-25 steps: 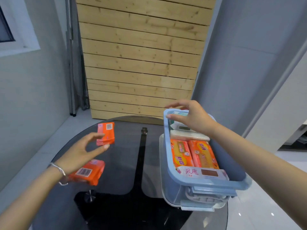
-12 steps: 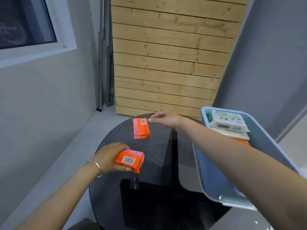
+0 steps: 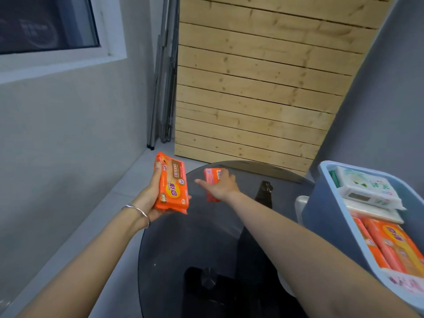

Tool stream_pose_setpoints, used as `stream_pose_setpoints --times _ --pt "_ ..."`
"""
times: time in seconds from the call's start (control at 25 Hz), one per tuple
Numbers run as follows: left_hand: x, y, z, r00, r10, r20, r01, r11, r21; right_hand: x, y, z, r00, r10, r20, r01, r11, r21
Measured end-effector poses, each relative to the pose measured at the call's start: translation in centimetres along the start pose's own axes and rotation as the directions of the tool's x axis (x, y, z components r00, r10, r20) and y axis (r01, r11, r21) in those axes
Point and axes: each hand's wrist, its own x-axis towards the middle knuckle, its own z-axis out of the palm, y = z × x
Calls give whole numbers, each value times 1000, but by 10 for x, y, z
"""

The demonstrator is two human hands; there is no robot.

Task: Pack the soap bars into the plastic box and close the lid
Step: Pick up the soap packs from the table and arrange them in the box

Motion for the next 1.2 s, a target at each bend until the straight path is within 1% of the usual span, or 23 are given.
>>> stream_pose_setpoints --times 0.04,0.12,0.16,0.2,0.24,0.28,0.32,0.36,0.4,0.44,0.48,0.56,0.6,0.64,0.68,0.8,0.88,0.96,1.04,1.12,1.2 --pt "1 0 -2 1000 -1 7 1 1000 -16 3 -1 8 1000 -2 -28 0 999 -48" --pt "3 1 -6 1000 3 8 -3 1000 2 9 0 15 994 -38 -100 18 980 -197" --pt "4 1 -8 1000 0 6 0 1000 15 11 1 13 991 -60 -116 30 970 -243" --pt "3 1 -9 1000 -4 3 4 1000 23 10 1 7 993 -60 -99 35 972 -231" --pt "3 1 -9 1000 -1 4 1 1000 24 10 0 -2 998 -29 -64 21 992 -123" --pt "1 2 -6 1000 6 13 -6 1000 27 8 -2 -13 1000 23 -6 -23 996 87" --pt "-2 4 -2 1000 11 25 -11 1000 29 3 -7 -28 995 52 89 -80 938 338" --pt "-5 6 2 999 15 33 -16 999 33 -4 -12 -45 978 40 205 -146 831 536" --pt "-9 8 6 999 20 40 -22 999 38 -12 -17 -64 955 -1 296 -204 723 660" --pt "-14 11 12 999 26 45 -28 999 40 -20 -21 -83 941 -49 334 -235 618 751" --pt "-19 14 19 998 34 53 -36 998 43 -30 -25 -104 940 -102 325 -233 506 831" --pt "-29 20 33 997 44 69 -47 998 43 -52 -32 -146 948 -198 249 -187 288 939" --pt "-34 23 42 996 49 81 -52 998 42 -64 -34 -165 950 -239 198 -147 216 965" --pt "-39 24 51 994 52 99 -55 998 36 -76 -34 -182 950 -269 157 -107 191 976" --pt "-44 25 63 991 51 123 -56 998 33 -89 -32 -199 952 -283 118 -60 207 976" --pt "-57 26 95 984 35 174 -46 997 63 -120 -8 -241 964 -263 43 56 358 932" --pt "-66 26 116 982 20 186 -38 995 92 -140 19 -264 979 -202 35 72 499 864" --pt "-71 23 133 980 5 197 -30 992 124 -157 52 -280 995 -99 8 61 669 741" --pt "-76 17 147 977 -11 212 -19 990 139 -169 89 -285 999 -11 -43 35 793 608" --pt "-79 11 161 975 -24 219 -8 989 146 -173 120 -283 995 64 -79 -11 838 546" --pt "-81 6 173 973 -33 227 -2 988 155 -170 142 -273 988 132 -85 -63 829 555"
